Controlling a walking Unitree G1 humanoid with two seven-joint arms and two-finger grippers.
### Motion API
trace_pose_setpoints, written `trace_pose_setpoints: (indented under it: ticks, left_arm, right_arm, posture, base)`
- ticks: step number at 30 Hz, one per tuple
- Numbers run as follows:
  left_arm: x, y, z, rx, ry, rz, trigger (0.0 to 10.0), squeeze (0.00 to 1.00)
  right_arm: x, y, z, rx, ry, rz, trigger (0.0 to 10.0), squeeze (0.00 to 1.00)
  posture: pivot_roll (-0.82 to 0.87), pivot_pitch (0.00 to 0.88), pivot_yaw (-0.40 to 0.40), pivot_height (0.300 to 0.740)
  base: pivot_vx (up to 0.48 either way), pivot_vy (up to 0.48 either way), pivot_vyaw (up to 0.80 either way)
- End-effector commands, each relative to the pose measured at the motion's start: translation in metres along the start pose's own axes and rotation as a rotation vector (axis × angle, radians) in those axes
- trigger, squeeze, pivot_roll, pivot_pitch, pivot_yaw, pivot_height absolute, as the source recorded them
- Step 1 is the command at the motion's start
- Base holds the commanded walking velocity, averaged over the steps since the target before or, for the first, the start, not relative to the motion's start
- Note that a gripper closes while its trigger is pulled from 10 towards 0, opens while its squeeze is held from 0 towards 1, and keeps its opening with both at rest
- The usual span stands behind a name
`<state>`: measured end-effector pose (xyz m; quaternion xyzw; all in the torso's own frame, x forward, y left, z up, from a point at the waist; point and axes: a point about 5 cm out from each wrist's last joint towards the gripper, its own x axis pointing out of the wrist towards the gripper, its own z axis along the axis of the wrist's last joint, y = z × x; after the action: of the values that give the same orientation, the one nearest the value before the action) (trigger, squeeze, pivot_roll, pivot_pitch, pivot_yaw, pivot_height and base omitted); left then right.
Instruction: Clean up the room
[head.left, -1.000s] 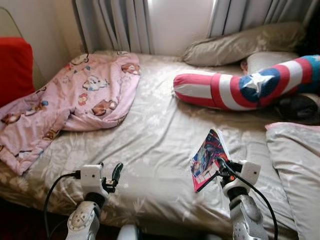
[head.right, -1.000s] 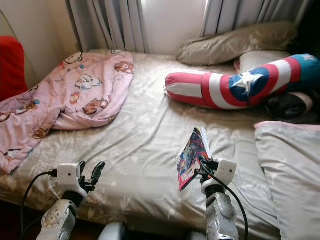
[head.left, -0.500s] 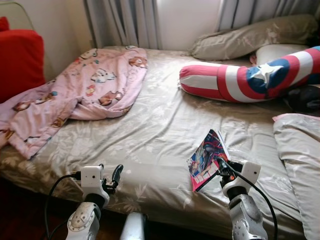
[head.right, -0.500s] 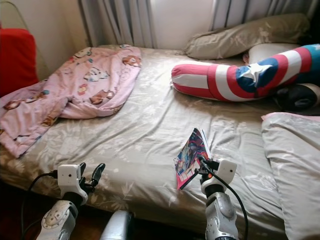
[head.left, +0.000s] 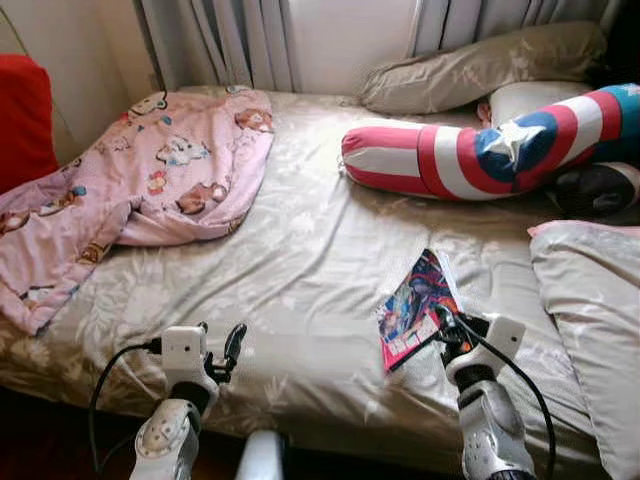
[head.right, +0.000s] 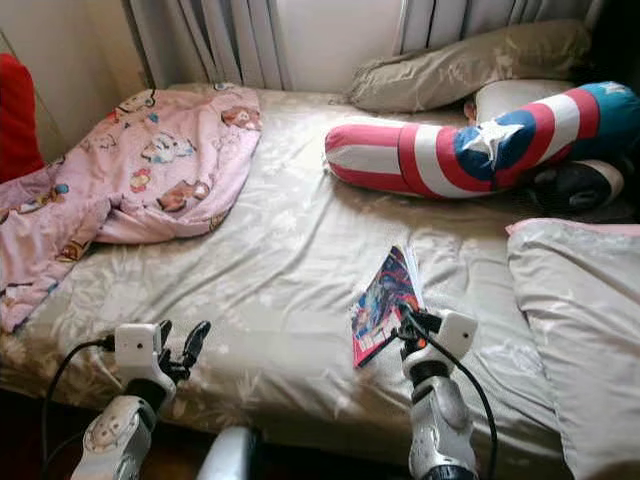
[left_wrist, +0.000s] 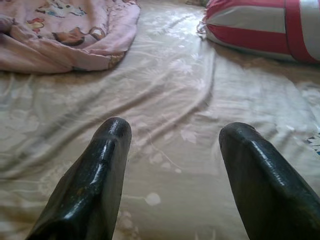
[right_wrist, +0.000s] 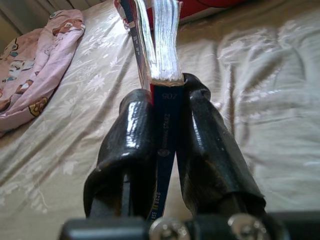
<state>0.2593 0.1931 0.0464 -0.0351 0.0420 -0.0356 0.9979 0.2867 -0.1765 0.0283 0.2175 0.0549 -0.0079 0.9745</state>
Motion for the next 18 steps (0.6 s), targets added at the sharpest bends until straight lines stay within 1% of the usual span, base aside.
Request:
trace_pose_setpoints:
  ticks: [1, 9, 18]
  left_arm:
    - [0.001, 0.0012, 0.0029, 0.001, 0.0, -0.002, 10.0, 0.0]
    - [0.0002, 0.0006, 0.0023, 0.008, 0.008, -0.011, 10.0, 0.0]
    - [0.0001, 0.0006, 0.0026, 0.007, 0.01, -0.011, 10.0, 0.0]
  right_arm:
    - [0.0096, 0.0102, 0.0124, 0.008, -0.06, 0.045, 10.0, 0.0]
    - [0.013, 0.0068, 0.0131, 0.025, -0.052, 0.023, 10.0, 0.0]
    - [0.0136, 0.0065, 0.0129, 0.027, -0.053, 0.025, 10.0, 0.0]
  posture:
    - [0.16, 0.024, 0.014, 0.633]
    - [0.15, 0.036, 0.023, 0.633]
    - [0.15, 0.036, 0.023, 0.633]
  base:
    - [0.296, 0.0, 0.0]
    - [0.309, 0.0, 0.0]
    - [0.311, 0.0, 0.0]
